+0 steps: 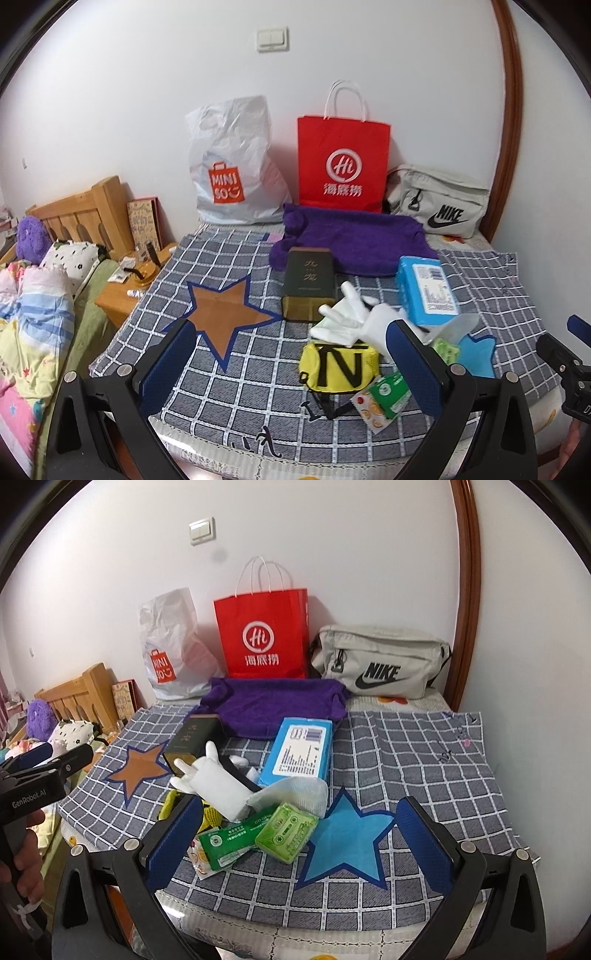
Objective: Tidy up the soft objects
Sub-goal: 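Grasp the yellow N-strap pouch with the left tool while the right tool grasps the green tissue pack, then carry the pouch with the left tool while the right tool carries the tissue pack onto the purple towel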
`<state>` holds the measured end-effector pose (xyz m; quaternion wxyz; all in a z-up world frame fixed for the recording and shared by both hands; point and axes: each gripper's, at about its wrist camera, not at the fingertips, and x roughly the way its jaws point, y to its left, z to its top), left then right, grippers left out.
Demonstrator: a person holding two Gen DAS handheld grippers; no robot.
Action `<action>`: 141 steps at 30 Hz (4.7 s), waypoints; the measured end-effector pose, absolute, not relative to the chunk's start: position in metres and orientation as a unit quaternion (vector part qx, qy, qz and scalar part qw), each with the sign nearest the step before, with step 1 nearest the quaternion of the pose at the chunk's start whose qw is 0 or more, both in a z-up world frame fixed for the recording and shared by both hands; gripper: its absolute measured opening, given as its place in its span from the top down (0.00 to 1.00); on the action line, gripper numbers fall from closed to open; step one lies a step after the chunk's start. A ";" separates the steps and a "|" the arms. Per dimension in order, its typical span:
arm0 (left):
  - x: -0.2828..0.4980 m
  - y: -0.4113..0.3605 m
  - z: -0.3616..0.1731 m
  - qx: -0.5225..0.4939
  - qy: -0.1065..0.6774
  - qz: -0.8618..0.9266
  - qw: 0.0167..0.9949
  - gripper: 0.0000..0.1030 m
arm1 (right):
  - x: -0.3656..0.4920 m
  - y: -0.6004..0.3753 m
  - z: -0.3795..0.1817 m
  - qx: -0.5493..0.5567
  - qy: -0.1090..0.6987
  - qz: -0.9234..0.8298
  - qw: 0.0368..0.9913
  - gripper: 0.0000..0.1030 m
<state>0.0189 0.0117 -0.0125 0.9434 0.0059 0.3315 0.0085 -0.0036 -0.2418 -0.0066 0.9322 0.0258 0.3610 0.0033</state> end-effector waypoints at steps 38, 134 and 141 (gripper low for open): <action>0.103 0.037 -0.146 -0.038 0.455 -0.035 0.889 0.02 | 0.104 -0.240 -0.166 0.102 0.522 0.029 0.847 0.26; 0.129 0.113 -0.176 -0.050 0.476 -0.012 0.878 0.72 | 0.105 -0.278 -0.070 0.023 0.447 0.044 0.893 0.40; 0.135 0.121 -0.164 -0.076 0.471 -0.027 0.879 0.86 | 0.120 -0.276 -0.068 0.021 0.449 0.049 0.892 0.40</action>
